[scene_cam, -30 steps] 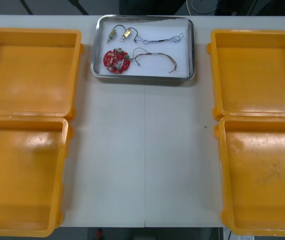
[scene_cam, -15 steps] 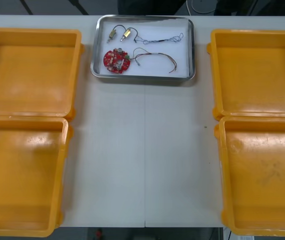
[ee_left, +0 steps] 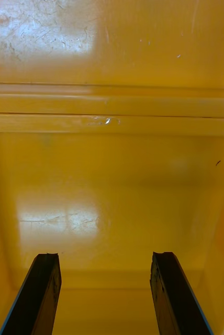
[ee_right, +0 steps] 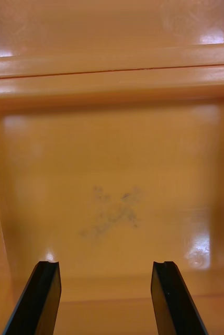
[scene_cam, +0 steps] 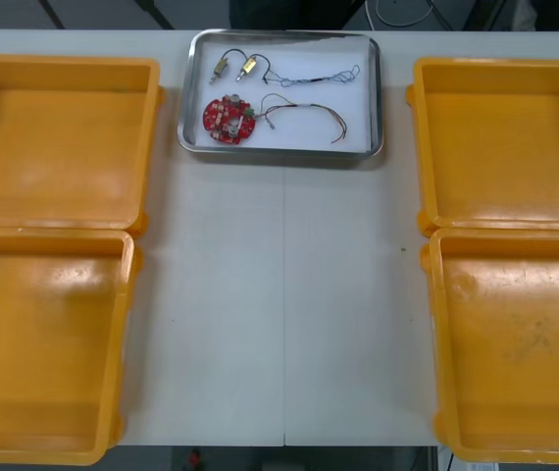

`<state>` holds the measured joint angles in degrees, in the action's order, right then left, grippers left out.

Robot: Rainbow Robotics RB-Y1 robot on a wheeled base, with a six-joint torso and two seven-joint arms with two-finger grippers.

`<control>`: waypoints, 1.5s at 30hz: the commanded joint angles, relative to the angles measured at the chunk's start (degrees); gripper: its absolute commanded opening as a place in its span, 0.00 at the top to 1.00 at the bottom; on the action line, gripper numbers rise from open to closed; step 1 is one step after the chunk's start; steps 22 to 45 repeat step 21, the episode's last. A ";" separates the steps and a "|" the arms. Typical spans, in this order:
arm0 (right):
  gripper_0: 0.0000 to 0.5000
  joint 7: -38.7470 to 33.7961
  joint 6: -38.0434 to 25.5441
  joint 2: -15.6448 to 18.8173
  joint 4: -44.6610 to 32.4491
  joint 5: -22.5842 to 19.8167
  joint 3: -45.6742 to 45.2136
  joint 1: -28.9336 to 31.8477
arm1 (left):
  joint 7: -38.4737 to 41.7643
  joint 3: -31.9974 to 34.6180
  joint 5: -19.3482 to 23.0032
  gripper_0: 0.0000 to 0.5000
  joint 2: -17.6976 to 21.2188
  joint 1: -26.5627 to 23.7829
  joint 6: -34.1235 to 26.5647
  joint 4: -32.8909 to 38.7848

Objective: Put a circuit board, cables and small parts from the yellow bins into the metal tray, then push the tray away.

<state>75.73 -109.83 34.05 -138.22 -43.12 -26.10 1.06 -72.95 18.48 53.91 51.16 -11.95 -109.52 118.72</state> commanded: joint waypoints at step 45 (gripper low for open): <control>0.00 -1.37 -0.17 1.81 -0.73 -0.47 -1.68 1.14 | -4.83 1.74 0.05 0.00 2.45 0.87 0.36 1.61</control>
